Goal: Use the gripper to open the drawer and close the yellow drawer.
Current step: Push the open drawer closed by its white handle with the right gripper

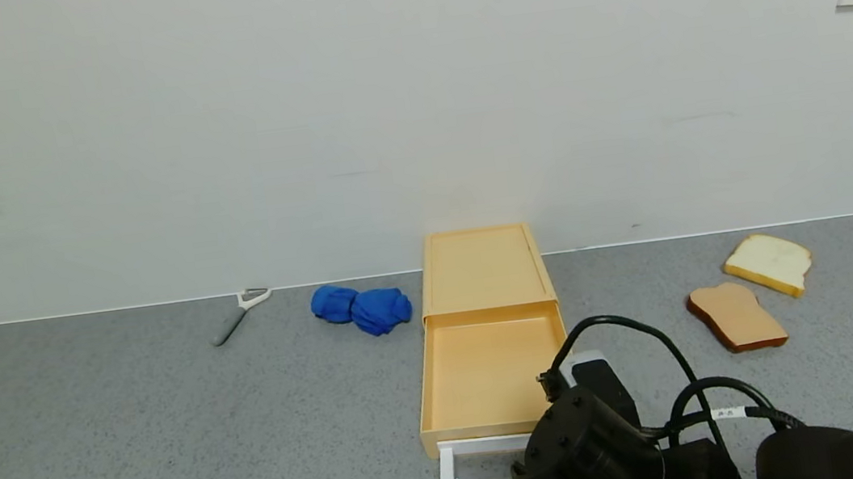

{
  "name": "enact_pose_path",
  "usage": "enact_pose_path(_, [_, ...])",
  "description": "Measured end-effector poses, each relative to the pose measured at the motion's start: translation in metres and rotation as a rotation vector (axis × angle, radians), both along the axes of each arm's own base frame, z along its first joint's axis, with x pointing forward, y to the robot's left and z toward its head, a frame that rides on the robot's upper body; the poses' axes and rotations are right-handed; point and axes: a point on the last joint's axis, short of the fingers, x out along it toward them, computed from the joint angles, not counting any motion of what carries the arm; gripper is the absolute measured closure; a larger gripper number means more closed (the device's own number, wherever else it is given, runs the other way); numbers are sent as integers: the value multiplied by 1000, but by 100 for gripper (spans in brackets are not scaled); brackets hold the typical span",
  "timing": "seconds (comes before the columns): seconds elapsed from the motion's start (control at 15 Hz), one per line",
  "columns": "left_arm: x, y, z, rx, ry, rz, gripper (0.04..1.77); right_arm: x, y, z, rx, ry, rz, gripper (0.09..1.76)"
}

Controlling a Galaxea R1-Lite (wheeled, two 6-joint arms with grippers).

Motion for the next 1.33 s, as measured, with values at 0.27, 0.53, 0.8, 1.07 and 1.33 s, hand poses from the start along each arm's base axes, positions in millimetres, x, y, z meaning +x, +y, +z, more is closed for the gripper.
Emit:
enact_pose_path(0.27, [0, 0, 0, 0, 0, 0, 9, -8, 10, -16, -6, -107, -32, 14])
enact_pose_path(0.53, [0, 0, 0, 0, 0, 0, 9, -9, 19, -30, -21, -149, -53, 14])
enact_pose_path(0.8, [0, 0, 0, 0, 0, 0, 9, -9, 26, -37, -18, -166, -58, 14])
enact_pose_path(1.07, [0, 0, 0, 0, 0, 0, 9, -9, 38, -37, 14, -187, -45, 14])
enact_pose_path(1.33, [0, 0, 0, 0, 0, 0, 9, -8, 51, -43, -1, -207, -47, 14])
